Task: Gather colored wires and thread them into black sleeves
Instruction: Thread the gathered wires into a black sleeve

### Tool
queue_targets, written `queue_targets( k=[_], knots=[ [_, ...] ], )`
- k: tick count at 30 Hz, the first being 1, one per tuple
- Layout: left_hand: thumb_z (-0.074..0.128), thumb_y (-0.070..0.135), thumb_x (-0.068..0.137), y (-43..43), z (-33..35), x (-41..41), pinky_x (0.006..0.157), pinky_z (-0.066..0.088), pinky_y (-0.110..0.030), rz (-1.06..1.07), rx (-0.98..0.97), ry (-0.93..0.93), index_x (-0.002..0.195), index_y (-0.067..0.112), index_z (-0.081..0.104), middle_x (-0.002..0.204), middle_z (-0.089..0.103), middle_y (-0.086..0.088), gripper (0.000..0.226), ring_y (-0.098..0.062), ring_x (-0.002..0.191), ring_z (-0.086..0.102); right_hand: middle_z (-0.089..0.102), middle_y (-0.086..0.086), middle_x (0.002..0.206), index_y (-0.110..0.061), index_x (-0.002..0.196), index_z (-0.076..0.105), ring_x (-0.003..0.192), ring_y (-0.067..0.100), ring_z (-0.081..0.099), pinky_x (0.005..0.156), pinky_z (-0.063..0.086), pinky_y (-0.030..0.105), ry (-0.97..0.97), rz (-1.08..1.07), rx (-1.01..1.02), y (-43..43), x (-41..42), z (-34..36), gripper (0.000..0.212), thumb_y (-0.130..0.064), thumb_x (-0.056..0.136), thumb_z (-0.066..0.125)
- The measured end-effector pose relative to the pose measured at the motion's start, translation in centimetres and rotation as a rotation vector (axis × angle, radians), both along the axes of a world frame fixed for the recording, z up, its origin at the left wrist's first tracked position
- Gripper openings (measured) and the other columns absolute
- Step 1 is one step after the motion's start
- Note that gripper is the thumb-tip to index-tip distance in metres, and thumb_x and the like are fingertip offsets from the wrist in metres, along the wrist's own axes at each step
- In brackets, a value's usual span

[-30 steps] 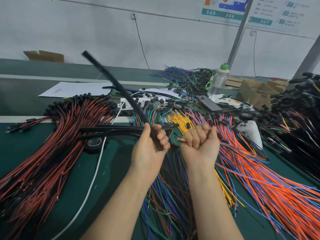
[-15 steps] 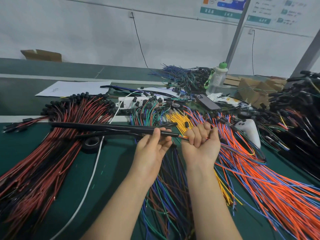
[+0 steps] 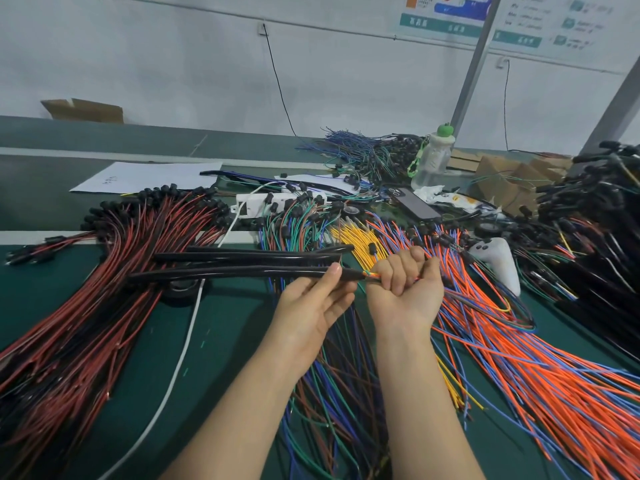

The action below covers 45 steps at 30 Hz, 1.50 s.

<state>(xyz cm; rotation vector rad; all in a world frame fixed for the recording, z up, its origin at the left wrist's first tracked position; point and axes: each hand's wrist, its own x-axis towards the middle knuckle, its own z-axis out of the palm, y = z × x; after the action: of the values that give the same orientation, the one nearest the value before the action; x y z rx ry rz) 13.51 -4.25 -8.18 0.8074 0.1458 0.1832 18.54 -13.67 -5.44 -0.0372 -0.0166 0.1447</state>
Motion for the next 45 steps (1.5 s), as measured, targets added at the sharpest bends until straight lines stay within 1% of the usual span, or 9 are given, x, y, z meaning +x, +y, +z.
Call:
queue_targets(
  k=[3, 6, 13, 19, 27, 35, 41, 43, 45],
  knots=[
    [0.060, 0.011, 0.087, -0.03, 0.02, -0.07, 0.059, 0.055, -0.017, -0.003, -0.016, 0.033, 0.071, 0.005, 0.064, 0.075, 0.071, -0.008, 0.017, -0.010, 0.066, 0.068, 0.021, -0.006, 0.038, -0.013, 0.059, 0.045, 0.031, 0.007, 0.010, 0.030, 0.015, 0.018, 0.006, -0.042, -0.045, 0.10, 0.06, -0.05, 0.052, -0.038, 0.103, 0.030],
    [0.059, 0.010, 0.088, -0.11, 0.03, -0.09, 0.058, 0.054, -0.015, -0.028, -0.026, 0.046, 0.082, -0.001, 0.063, 0.072, 0.070, -0.006, 0.013, -0.009, 0.065, 0.068, 0.021, -0.006, 0.038, -0.013, 0.061, 0.043, 0.026, 0.007, 0.018, 0.030, 0.015, 0.018, 0.010, -0.058, -0.059, -0.02, 0.19, -0.15, 0.051, -0.038, 0.103, 0.030],
    [0.060, 0.009, 0.089, 0.33, -0.04, -0.09, 0.057, 0.054, -0.017, -0.022, 0.052, 0.067, 0.080, 0.002, 0.063, 0.075, 0.071, -0.007, 0.012, -0.010, 0.065, 0.068, 0.022, -0.007, 0.037, -0.013, 0.063, 0.042, 0.025, 0.006, 0.018, 0.030, 0.014, 0.017, 0.002, -0.035, -0.164, -0.42, 0.46, -0.16, 0.050, -0.037, 0.104, 0.027],
    [0.061, 0.009, 0.089, 0.63, 0.00, -0.09, 0.054, 0.053, -0.015, -0.071, 0.054, 0.133, 0.085, 0.001, 0.063, 0.069, 0.071, -0.006, 0.010, -0.009, 0.061, 0.068, 0.023, -0.007, 0.037, -0.013, 0.065, 0.042, 0.027, 0.005, 0.015, 0.029, 0.015, 0.017, -0.034, 0.025, -0.182, -0.63, 0.42, -0.15, 0.049, -0.041, 0.103, 0.027],
    [0.062, 0.012, 0.084, -0.13, -0.04, 0.00, 0.060, 0.054, -0.015, -0.048, -0.122, 0.040, 0.087, -0.002, 0.064, 0.077, 0.071, -0.008, 0.014, -0.011, 0.070, 0.070, 0.024, -0.007, 0.036, -0.013, 0.063, 0.042, 0.026, 0.006, 0.018, 0.030, 0.015, 0.018, -0.075, -0.096, -0.202, 0.05, 0.34, -0.21, 0.053, -0.042, 0.104, 0.024],
    [0.058, 0.012, 0.087, -0.13, -0.16, -0.11, 0.065, 0.055, -0.018, -0.014, -0.007, -0.044, 0.080, 0.006, 0.067, 0.080, 0.071, -0.008, 0.012, -0.012, 0.073, 0.069, 0.023, -0.006, 0.037, -0.012, 0.061, 0.044, 0.027, 0.006, 0.017, 0.031, 0.014, 0.017, -0.051, -0.113, -0.226, 0.04, 0.47, -0.33, 0.056, -0.043, 0.104, 0.024],
    [0.056, 0.008, 0.089, -0.30, -0.34, -0.09, 0.065, 0.055, -0.018, 0.015, 0.027, -0.060, 0.081, 0.009, 0.065, 0.082, 0.072, -0.007, 0.012, -0.013, 0.073, 0.069, 0.023, -0.006, 0.037, -0.012, 0.061, 0.045, 0.027, 0.006, 0.017, 0.030, 0.015, 0.017, -0.040, -0.113, -0.229, -0.14, 0.58, -0.53, 0.055, -0.041, 0.103, 0.026],
    [0.054, 0.005, 0.091, -0.11, -0.51, 0.10, 0.071, 0.056, -0.022, 0.098, 0.130, -0.046, 0.078, 0.012, 0.062, 0.086, 0.072, -0.008, 0.016, -0.014, 0.078, 0.068, 0.023, -0.006, 0.037, -0.012, 0.058, 0.047, 0.027, 0.006, 0.018, 0.030, 0.015, 0.016, -0.030, -0.117, -0.212, -0.32, 0.71, -0.60, 0.058, -0.040, 0.104, 0.026],
    [0.050, 0.002, 0.092, 0.22, -0.68, 0.39, 0.082, 0.053, -0.028, 0.222, 0.274, -0.002, 0.076, 0.013, 0.056, 0.087, 0.072, -0.007, 0.021, -0.018, 0.087, 0.066, 0.023, -0.006, 0.037, -0.013, 0.057, 0.048, 0.027, 0.006, 0.018, 0.030, 0.015, 0.016, -0.019, -0.122, -0.207, -0.47, 0.85, -0.59, 0.059, -0.041, 0.104, 0.025]
  ],
)
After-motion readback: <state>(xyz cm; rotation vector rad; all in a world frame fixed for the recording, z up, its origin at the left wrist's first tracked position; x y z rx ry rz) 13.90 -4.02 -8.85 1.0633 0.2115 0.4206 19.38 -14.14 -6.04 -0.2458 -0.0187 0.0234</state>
